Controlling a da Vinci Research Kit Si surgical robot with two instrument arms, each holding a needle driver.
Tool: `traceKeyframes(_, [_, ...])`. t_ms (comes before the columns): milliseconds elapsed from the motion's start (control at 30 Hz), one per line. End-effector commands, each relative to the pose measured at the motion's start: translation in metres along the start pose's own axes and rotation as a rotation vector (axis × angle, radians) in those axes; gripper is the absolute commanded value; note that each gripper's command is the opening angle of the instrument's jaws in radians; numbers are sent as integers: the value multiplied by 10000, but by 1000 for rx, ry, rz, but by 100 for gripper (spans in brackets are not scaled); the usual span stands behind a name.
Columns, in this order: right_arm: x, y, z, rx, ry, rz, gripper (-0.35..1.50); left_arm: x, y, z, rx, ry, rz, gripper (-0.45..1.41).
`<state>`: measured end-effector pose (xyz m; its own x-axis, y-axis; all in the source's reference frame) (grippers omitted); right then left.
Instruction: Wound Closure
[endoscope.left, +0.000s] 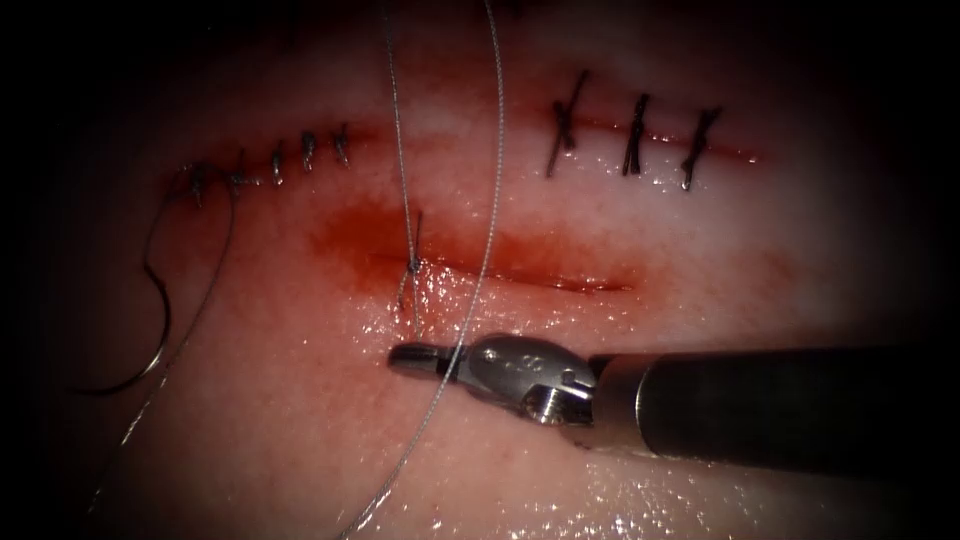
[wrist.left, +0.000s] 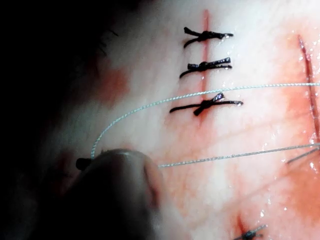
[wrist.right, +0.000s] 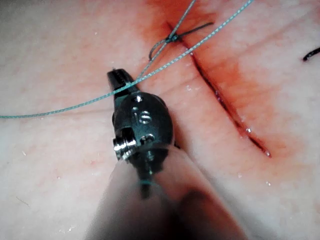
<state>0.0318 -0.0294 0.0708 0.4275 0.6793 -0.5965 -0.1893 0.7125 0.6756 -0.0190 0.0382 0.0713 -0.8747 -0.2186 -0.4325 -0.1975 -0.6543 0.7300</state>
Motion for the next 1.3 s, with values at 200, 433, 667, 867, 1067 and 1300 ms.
traceKeyframes(200, [-7, -9, 10, 5, 3, 0, -35, 5, 3, 12, 4, -15, 9, -45])
traceKeyframes(433, [-20, -16, 18, 13, 6, 21, -35, 9, 1, 20, 9, -25, 29, -45])
traceKeyframes(667, [-27, -18, 22, 14, 4, 35, -35, 15, -1, 31, 17, -38, 40, -45])
traceKeyframes(867, [-18, -15, 20, -12, 27, 45, -35, 16, 3, 32, 22, -37, 45, -45])
traceKeyframes(1067, [8, -9, 7, -128, 114, 8, -35, 20, 18, 15, -1, -1, 29, -45])
traceKeyframes(1300, [22, 3, -1, -213, 156, -23, 106, 21, 24, -13, -25, 43, -15, -45])
